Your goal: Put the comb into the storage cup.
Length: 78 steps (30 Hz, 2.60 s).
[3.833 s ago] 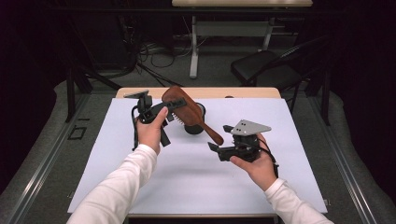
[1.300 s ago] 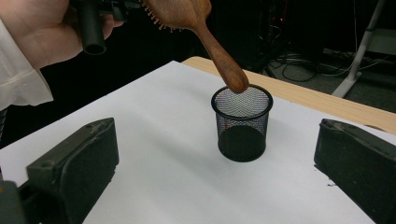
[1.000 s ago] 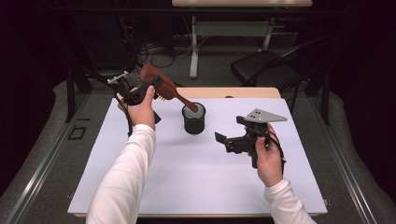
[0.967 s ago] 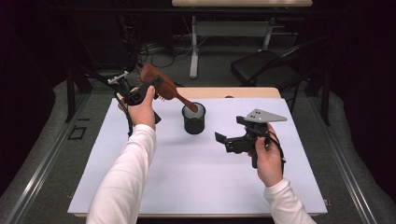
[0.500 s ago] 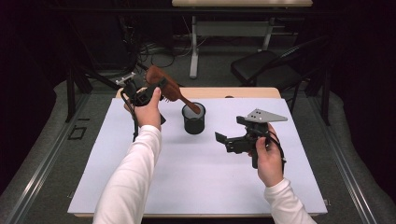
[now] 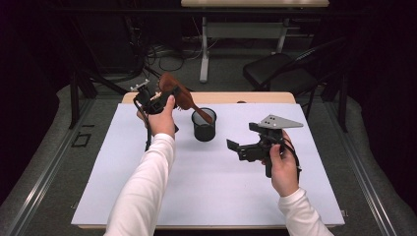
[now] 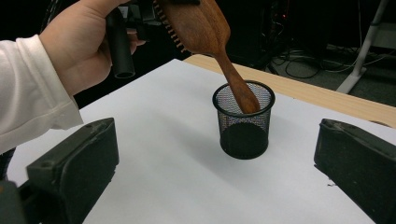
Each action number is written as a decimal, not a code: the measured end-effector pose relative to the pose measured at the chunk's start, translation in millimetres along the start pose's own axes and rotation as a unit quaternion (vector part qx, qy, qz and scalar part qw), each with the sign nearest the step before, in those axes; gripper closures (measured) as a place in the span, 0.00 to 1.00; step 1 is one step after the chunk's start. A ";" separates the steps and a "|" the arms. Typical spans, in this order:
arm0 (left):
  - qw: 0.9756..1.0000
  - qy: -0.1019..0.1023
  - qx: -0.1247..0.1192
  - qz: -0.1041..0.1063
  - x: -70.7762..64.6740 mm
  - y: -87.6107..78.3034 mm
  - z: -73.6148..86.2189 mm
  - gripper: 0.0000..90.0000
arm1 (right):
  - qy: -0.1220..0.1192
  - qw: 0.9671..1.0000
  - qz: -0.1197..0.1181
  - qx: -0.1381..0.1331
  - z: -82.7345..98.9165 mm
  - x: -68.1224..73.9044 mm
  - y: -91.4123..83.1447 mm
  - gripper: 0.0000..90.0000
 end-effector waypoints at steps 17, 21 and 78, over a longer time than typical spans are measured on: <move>1.000 0.000 0.018 -0.008 2.0 13.4 14.7 0.54 | 0.003 1.000 0.000 0.002 0.9 -1.9 0.5 0.00; 1.000 0.002 0.020 -0.010 4.6 15.4 19.1 0.54 | 0.004 1.000 0.000 0.003 1.1 -2.9 0.7 0.00; 0.998 0.052 0.036 -0.008 2.0 29.8 44.8 0.54 | 0.004 1.000 0.002 0.014 5.5 -4.3 6.3 0.00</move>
Point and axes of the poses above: each handheld gripper's, and its own axes: y roughly forward along the jaws, z roughly out of its underside, x roughly to its left, the point moved 4 cm from there along y, roughly forward along the jaws, and after that the axes turned 14 degrees about y, right-handed, at the moved point
